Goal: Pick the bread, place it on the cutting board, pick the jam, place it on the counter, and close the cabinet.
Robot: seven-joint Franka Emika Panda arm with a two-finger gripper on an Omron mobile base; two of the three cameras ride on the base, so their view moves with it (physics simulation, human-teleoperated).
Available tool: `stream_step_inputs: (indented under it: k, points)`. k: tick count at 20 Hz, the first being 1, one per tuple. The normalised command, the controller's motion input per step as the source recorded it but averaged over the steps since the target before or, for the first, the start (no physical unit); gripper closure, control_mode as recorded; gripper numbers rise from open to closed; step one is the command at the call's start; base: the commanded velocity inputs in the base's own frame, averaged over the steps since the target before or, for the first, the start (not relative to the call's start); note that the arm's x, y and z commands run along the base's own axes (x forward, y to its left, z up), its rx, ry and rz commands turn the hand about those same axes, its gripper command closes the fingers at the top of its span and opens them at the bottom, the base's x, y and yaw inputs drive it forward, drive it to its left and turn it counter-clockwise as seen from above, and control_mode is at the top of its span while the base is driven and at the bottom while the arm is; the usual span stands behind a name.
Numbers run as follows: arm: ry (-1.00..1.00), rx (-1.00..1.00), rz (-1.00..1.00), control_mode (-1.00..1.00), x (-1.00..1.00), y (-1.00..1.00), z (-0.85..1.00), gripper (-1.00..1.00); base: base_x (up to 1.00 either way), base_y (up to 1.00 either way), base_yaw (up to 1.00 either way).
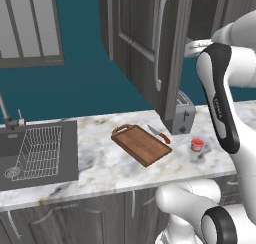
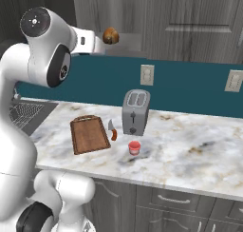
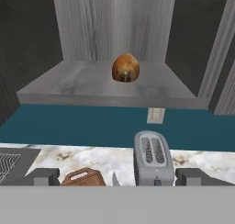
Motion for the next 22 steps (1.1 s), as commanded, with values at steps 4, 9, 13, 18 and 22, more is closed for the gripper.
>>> stream_step_inputs:
  k: [4,9,13,18,22]
  points:
    - [0.0,0.0,0.0,-1.0,0.06,0.0,0.0,-1.0,0.0,0.0,0.0]
    - [0.0,0.0,0.0,-1.0,0.17,0.0,0.0,-1.0,0.0,0.0,0.0]
    - [-0.01,0.0,0.0,-1.0,0.19,0.0,0.0,-1.0,0.0,0.0,0.0]
    - [0.0,0.0,0.0,-1.0,0.2,0.03,0.0,-1.0,0.0,0.0,0.0]
    - [0.0,0.0,0.0,-1.0,0.18,0.03,0.0,-1.0,0.0,0.0,0.0]
